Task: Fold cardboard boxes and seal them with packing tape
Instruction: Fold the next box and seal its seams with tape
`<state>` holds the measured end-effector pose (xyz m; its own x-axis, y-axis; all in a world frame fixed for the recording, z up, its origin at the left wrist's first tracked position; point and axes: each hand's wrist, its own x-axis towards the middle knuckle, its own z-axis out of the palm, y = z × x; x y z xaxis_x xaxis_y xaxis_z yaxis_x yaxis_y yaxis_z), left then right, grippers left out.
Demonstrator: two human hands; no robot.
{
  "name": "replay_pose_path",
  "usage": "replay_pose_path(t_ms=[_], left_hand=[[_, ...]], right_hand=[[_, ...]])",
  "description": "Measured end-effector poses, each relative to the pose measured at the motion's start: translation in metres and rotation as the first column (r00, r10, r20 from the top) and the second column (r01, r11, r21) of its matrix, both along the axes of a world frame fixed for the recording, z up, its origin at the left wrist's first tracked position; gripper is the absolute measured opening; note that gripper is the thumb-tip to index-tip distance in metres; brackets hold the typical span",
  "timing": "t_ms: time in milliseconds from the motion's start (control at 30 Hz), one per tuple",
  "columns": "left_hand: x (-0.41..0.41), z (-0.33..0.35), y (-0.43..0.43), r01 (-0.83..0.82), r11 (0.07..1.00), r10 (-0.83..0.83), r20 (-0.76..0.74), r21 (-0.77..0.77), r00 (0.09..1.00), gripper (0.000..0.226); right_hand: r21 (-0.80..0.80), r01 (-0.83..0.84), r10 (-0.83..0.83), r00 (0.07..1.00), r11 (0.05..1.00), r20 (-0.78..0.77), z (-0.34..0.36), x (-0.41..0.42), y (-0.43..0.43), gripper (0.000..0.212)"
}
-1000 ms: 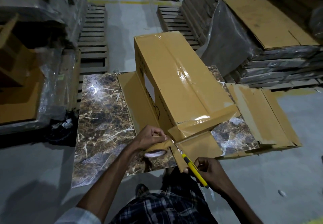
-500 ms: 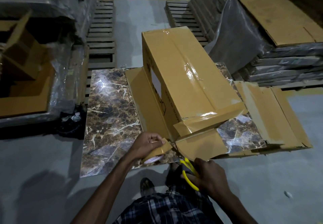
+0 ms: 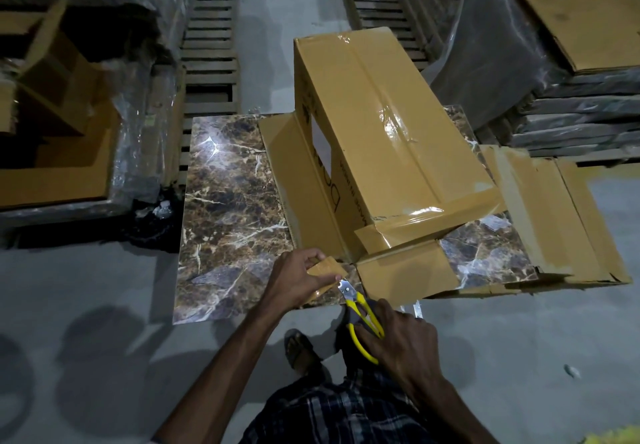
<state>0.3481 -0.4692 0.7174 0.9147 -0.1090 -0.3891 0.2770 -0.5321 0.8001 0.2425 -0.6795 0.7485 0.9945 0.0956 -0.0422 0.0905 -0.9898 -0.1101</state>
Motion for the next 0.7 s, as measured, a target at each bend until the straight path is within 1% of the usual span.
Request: replay_pose_path(t_ms=[67,167,233,300,400,500,567,633,700], left_hand=[[0.001,0.003,0.001,0.011,1.000,-0.011,0.017,0.027,1.000,0.051],[0.006,0.002,0.010,-0.002,1.000,0.002,-0.090,0.004,0.996,0.089],[0.008,0.000,0.013,0.032,0.999,-0.034,-0.119,-0.019,0.992,0.095],[0.007,-0.001,0.010,0.060,0.998,-0.064,-0.117,-0.037,0.991,0.088],[0.006,-0.005,0.003,0.022,0.999,-0.026,-0.085,-0.044,0.996,0.077],[0.003,-0.007,-0.006,-0.070,0.992,0.059,-0.104,-0.109,0.993,0.067],[-0.003,-0.003,-0.017,-0.160,0.972,0.139,-0.124,-0.173,0.982,0.058],[-0.012,0.000,-0.034,-0.212,0.954,0.182,-0.153,-0.211,0.971,0.041],[-0.024,-0.003,-0.059,-0.215,0.947,0.175,-0.177,-0.241,0.969,0.021]], right_hand=[[-0.021,0.000,0.000,1.000,1.000,0.011,0.000,0.001,0.000,0.044],[-0.005,-0.005,0.005,1.000,1.000,0.031,0.000,-0.003,-0.002,0.036],[0.009,-0.011,0.011,0.999,1.000,0.041,0.000,-0.006,-0.006,0.034],[0.033,-0.009,0.007,0.998,0.999,0.069,0.002,-0.006,-0.012,0.032],[0.071,-0.015,0.009,0.996,0.997,0.084,0.007,-0.002,-0.022,0.037],[0.103,-0.042,0.032,0.995,0.994,0.096,0.006,0.002,-0.039,0.038],[0.114,-0.055,0.045,0.995,0.992,0.093,0.005,0.006,-0.056,0.040],[0.123,-0.076,0.067,0.995,0.990,0.075,0.003,0.010,-0.081,0.040],[0.122,-0.085,0.082,0.996,0.989,0.031,-0.002,0.011,-0.114,0.040]])
